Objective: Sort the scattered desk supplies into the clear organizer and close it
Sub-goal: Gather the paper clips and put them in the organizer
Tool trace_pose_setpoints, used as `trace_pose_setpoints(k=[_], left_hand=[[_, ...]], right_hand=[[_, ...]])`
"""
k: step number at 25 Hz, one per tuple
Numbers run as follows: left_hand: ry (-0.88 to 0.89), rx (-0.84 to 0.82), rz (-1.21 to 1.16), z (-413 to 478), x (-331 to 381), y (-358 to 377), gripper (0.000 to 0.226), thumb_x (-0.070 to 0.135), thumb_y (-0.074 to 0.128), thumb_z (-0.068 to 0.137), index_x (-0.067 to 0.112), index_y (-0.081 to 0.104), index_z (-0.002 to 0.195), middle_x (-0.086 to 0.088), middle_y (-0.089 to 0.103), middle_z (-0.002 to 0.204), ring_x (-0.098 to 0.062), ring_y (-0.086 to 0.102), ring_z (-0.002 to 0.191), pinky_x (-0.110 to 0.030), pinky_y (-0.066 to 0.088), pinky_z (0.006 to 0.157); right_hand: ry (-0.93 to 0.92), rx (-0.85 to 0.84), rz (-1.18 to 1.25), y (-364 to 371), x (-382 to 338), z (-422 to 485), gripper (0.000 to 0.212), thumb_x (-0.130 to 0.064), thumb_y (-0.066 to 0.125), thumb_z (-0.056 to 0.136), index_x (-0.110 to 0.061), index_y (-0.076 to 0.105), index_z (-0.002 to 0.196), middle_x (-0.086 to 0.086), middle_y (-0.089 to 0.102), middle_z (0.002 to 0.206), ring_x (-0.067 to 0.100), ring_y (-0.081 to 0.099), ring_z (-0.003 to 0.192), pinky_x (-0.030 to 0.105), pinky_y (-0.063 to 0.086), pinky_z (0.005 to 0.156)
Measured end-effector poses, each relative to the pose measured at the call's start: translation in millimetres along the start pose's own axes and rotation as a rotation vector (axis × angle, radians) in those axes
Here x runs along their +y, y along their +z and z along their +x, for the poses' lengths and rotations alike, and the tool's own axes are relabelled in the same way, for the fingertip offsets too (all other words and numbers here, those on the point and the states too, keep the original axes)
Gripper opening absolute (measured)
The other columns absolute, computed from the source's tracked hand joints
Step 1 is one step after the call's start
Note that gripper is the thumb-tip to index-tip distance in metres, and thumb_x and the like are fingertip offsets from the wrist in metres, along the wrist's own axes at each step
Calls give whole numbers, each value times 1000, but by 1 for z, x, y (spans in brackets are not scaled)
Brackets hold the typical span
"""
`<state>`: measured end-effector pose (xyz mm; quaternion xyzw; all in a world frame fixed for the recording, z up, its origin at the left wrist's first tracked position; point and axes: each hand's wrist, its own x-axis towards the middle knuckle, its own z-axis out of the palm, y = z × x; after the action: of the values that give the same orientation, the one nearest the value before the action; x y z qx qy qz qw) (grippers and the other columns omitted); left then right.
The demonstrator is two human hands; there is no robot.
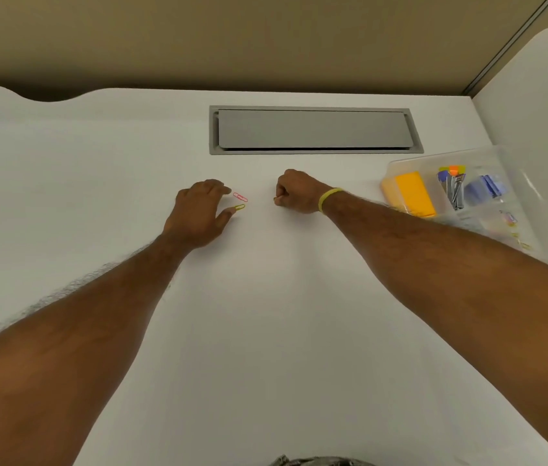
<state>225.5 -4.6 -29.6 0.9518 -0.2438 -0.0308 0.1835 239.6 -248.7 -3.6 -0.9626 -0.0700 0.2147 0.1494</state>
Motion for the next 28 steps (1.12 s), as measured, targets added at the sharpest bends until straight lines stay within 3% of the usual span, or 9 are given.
trace_pose_setpoints(k=[6, 10, 13, 17, 20, 23, 26, 28], left_hand=[[-32, 14, 48, 5, 7, 0, 34, 36, 56, 93, 14, 63, 118, -7, 59, 119, -28, 54, 111, -43, 39, 94], [-69, -38, 38, 15, 19, 2, 25, 33, 59, 91, 12, 69, 101, -9, 63, 102, -29, 59, 96, -39, 44, 84], [-186, -63, -92, 20, 23, 5, 21, 32, 65, 88, 13, 68, 95, -9, 61, 101, -27, 58, 96, -40, 48, 83], [-278, -115, -184, 27, 24, 7, 16, 26, 66, 86, 11, 68, 81, -9, 63, 95, -26, 60, 92, -41, 51, 80], [-240, -170, -169, 30, 24, 6, 14, 21, 62, 88, 10, 64, 79, -11, 66, 95, -27, 61, 91, -39, 50, 77], [-270, -133, -313, 27, 22, 6, 9, 20, 62, 88, 14, 62, 80, -5, 67, 94, -22, 61, 91, -36, 50, 78], [-285, -53, -445, 21, 18, 7, 4, 15, 62, 89, 13, 65, 90, -6, 69, 94, -19, 61, 84, -30, 48, 74], [-285, -13, -426, 17, 14, 7, 15, 15, 59, 92, 9, 66, 103, -11, 68, 98, -21, 59, 84, -28, 46, 75]], right_hand=[[-35, 77, -105, 7, -5, -4, 15, -11, 48, 91, -5, 61, 94, 13, 63, 101, 29, 59, 92, 32, 43, 71], [6, 155, 51, 10, -7, -7, 13, -6, 53, 80, -3, 66, 83, 10, 69, 92, 25, 62, 85, 33, 50, 71], [164, 269, 557, 10, 3, -13, 11, -2, 61, 77, 2, 71, 79, 7, 70, 76, 16, 62, 68, 28, 51, 65], [356, 258, 1302, 11, 15, -26, 19, -2, 62, 88, 9, 65, 103, 8, 60, 76, 15, 60, 64, 23, 52, 60], [424, 217, 1578, 10, 13, -29, 11, -1, 49, 93, -1, 60, 88, 8, 54, 72, 20, 63, 66, 23, 48, 55], [513, 206, 1468, 9, 7, -24, 20, 0, 38, 90, -6, 53, 78, 8, 50, 70, 18, 50, 56, 24, 38, 49], [530, 215, 980, 9, 1, -17, 14, -10, 50, 87, -9, 55, 74, 5, 49, 67, 18, 44, 56, 25, 34, 50], [475, 207, 626, 13, -3, -13, 17, -21, 63, 83, -6, 58, 76, 4, 55, 71, 21, 52, 66, 27, 42, 56]])
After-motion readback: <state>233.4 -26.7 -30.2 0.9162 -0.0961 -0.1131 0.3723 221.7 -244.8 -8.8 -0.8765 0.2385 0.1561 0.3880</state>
